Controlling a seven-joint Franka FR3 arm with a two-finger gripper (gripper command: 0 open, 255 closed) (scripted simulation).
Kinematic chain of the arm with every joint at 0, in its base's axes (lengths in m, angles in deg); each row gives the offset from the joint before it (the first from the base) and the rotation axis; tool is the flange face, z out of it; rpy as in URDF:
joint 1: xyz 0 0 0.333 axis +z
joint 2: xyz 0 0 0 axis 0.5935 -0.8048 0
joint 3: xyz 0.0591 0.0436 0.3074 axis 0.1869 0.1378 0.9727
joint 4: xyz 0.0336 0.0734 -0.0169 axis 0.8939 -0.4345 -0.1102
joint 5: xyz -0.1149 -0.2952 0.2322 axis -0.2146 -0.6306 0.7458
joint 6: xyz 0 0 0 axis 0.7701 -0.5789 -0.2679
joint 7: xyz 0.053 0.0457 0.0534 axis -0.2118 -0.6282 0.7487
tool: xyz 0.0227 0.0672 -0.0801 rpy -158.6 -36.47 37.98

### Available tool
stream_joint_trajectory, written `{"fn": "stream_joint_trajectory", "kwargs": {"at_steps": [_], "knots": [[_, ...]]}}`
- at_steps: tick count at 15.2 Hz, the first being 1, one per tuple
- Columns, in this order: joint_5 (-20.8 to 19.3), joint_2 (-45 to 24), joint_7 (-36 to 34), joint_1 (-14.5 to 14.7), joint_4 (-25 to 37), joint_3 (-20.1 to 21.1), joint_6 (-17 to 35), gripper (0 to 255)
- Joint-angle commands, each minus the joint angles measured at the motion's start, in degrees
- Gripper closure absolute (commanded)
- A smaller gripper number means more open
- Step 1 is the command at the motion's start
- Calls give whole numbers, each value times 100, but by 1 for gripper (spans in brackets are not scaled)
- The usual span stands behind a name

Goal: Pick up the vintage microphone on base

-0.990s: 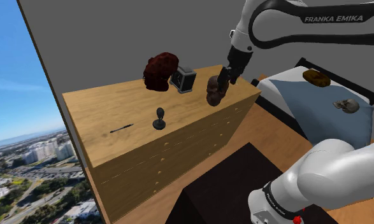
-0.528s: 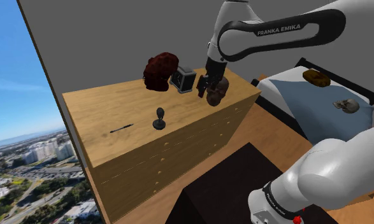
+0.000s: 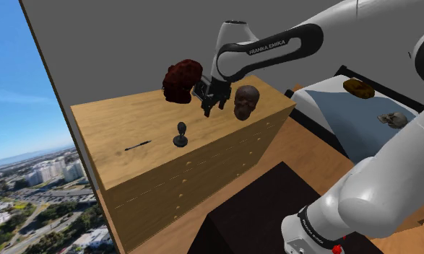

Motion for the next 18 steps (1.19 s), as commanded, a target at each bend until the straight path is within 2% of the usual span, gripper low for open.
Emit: {"fn": "stream_joint_trajectory", "kwargs": {"at_steps": [1,12,18], "knots": [[0,-494,-25,24,302,20,165,0],[-3,-2957,-168,239,2375,115,411,0],[-24,-3297,-179,259,2457,101,665,0]]}}
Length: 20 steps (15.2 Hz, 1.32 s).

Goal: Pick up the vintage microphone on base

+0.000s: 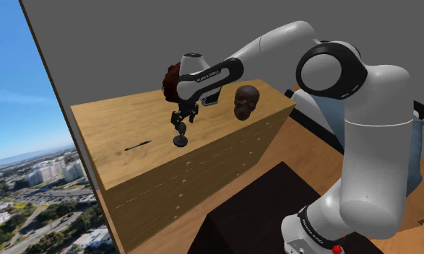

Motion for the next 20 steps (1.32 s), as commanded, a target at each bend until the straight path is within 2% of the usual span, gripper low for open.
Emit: {"fn": "stream_joint_trajectory", "kwargs": {"at_steps": [1,4,5,14,20], "knots": [[-9,-116,-4,5,0,-7,118,0],[-16,-203,-6,9,9,-13,196,0],[-16,-201,-3,7,9,-13,194,255],[-16,-203,-6,9,9,-13,196,255],[9,119,3,-6,-7,8,-109,255]]}}
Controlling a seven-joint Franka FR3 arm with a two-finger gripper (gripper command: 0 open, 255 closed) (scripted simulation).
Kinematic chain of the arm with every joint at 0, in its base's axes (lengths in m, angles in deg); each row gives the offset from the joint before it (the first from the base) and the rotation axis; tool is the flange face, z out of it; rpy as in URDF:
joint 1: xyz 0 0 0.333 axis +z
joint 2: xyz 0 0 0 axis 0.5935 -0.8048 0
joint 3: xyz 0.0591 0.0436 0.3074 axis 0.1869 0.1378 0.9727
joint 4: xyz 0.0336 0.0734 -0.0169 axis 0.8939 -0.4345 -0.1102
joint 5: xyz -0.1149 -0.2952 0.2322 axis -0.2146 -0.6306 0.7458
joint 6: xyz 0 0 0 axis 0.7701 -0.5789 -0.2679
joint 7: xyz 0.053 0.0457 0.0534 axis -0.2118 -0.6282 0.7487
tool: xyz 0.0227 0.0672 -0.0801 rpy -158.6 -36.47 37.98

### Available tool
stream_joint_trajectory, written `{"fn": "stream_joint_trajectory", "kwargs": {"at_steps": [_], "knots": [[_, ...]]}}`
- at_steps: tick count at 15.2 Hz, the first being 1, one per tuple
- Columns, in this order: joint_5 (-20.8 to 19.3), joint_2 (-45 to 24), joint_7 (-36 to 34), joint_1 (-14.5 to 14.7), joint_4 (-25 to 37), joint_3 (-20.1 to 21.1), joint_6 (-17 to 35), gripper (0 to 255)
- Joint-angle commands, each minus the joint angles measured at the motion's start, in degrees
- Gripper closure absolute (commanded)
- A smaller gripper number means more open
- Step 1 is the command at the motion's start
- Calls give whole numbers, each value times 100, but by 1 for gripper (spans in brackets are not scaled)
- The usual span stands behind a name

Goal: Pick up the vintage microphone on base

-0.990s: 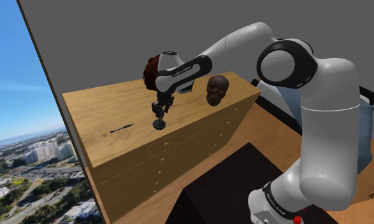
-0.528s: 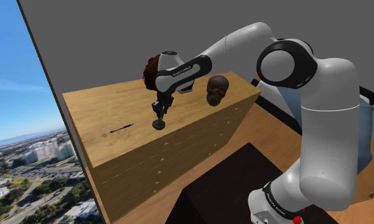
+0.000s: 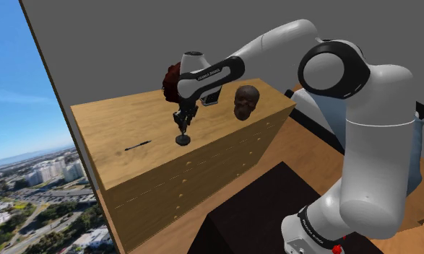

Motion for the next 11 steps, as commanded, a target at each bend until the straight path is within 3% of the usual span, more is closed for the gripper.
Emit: {"fn": "stream_joint_trajectory", "kwargs": {"at_steps": [1,11], "knots": [[7,93,-6,3,16,8,-108,255],[41,479,8,-13,82,31,-559,255]]}}
